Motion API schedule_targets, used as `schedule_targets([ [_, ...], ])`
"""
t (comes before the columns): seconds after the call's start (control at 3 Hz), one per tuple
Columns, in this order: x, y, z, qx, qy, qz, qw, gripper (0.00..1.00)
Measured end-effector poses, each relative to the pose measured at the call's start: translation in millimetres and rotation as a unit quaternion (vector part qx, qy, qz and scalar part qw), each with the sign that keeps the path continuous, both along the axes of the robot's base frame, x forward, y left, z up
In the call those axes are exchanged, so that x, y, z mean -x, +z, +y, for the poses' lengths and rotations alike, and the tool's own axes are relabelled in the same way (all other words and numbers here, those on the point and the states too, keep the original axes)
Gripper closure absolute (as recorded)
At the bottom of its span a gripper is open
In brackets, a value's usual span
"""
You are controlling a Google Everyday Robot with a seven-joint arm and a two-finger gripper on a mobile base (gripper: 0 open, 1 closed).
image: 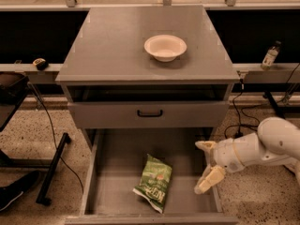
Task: Pick green jalapeno chip bag from middle drawer and place on counter
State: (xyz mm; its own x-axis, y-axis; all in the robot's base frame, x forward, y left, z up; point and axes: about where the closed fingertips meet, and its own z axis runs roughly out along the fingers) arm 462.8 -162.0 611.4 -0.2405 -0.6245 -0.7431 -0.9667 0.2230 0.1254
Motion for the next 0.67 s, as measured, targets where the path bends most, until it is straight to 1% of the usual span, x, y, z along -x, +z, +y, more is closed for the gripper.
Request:
schedule_targets([
  [0.33, 7.6, -60.1, 0.2, -0.007, -0.031, 0.021, 0.9993, 0.0],
  [0.67, 2.9, -103.0, 16.5, 0.011, -0.039, 0.012, 0.9991, 0.0],
])
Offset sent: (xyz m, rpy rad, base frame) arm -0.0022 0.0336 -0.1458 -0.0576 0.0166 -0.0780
